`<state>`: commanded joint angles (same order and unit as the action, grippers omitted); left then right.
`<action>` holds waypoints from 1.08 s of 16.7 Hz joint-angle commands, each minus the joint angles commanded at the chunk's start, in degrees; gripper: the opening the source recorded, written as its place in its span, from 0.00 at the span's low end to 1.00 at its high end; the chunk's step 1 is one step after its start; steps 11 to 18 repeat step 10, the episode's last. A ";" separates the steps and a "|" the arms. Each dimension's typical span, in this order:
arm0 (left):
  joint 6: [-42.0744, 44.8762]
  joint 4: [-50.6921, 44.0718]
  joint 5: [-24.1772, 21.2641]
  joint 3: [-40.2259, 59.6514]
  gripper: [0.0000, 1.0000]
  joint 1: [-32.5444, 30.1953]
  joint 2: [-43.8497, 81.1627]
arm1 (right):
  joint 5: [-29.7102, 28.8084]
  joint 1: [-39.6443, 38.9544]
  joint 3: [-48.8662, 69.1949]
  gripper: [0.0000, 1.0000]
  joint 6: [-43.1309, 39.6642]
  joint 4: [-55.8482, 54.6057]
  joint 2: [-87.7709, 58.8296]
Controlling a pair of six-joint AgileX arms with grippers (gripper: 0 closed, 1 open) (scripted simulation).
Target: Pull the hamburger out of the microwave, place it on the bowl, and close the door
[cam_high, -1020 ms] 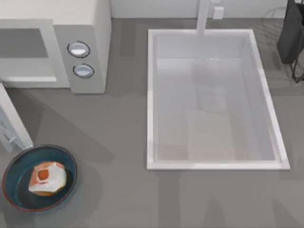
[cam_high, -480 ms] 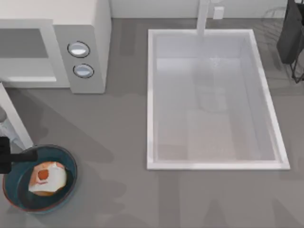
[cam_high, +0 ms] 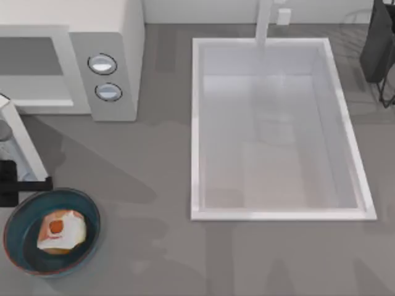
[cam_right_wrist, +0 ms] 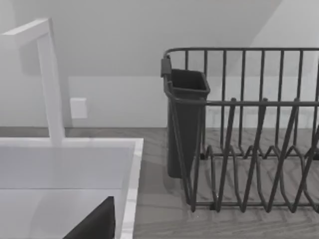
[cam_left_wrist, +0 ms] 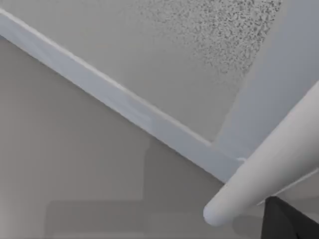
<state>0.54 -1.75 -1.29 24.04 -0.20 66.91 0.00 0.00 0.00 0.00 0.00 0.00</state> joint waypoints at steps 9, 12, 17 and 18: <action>-0.05 9.18 0.18 12.67 0.00 -0.48 22.45 | 0.00 0.00 0.00 1.00 0.00 0.00 0.00; -0.05 9.24 0.18 12.74 0.00 -0.49 22.53 | 0.00 0.00 0.00 1.00 0.00 0.00 0.00; -0.05 9.24 0.18 12.74 0.00 -0.49 22.53 | 0.00 0.00 0.00 1.00 0.00 0.00 0.00; -0.05 9.24 0.18 12.74 0.00 -0.49 22.53 | 0.00 0.00 0.00 1.00 0.00 0.00 0.00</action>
